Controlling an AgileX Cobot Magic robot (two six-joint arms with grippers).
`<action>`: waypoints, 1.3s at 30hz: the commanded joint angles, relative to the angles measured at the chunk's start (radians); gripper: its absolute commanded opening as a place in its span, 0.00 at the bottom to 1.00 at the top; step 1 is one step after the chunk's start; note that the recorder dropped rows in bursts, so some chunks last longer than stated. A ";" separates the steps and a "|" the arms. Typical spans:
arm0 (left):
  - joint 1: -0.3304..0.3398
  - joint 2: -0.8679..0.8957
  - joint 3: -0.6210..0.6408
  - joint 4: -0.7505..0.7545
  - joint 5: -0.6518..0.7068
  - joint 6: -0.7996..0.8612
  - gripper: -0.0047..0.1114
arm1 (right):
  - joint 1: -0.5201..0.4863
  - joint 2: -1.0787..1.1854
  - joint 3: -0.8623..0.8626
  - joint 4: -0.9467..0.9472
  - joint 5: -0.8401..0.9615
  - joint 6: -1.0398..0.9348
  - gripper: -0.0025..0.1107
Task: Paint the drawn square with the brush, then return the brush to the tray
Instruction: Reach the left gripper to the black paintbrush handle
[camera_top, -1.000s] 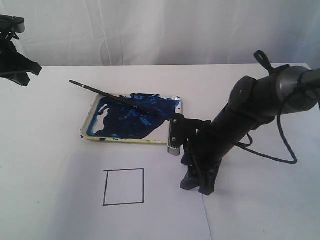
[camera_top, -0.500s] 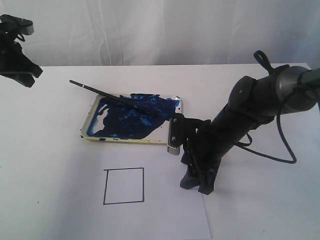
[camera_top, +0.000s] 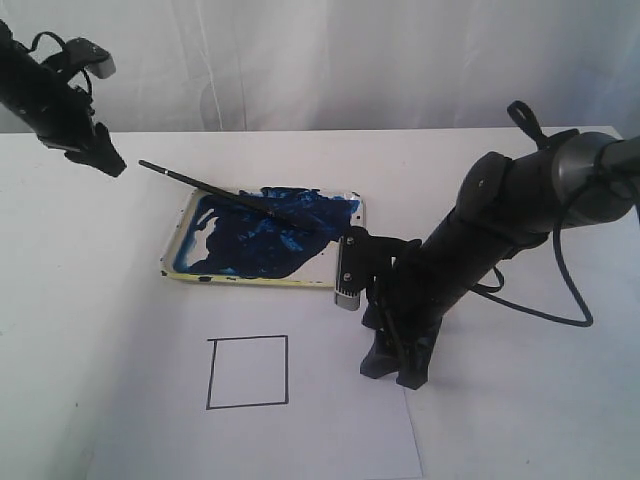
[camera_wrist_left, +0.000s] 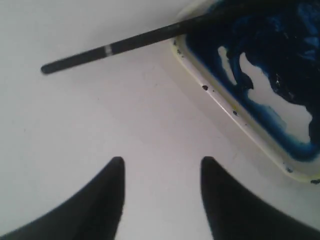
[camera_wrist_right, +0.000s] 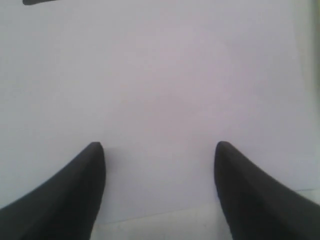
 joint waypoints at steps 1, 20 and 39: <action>-0.003 0.049 -0.008 -0.104 -0.025 0.365 0.71 | 0.000 0.039 0.017 -0.052 -0.012 0.006 0.55; -0.003 0.194 -0.008 -0.510 -0.242 1.025 0.76 | 0.000 0.039 0.017 -0.052 -0.012 0.006 0.55; -0.003 0.261 -0.008 -0.608 -0.373 1.096 0.58 | 0.000 0.039 0.017 -0.052 -0.008 0.006 0.55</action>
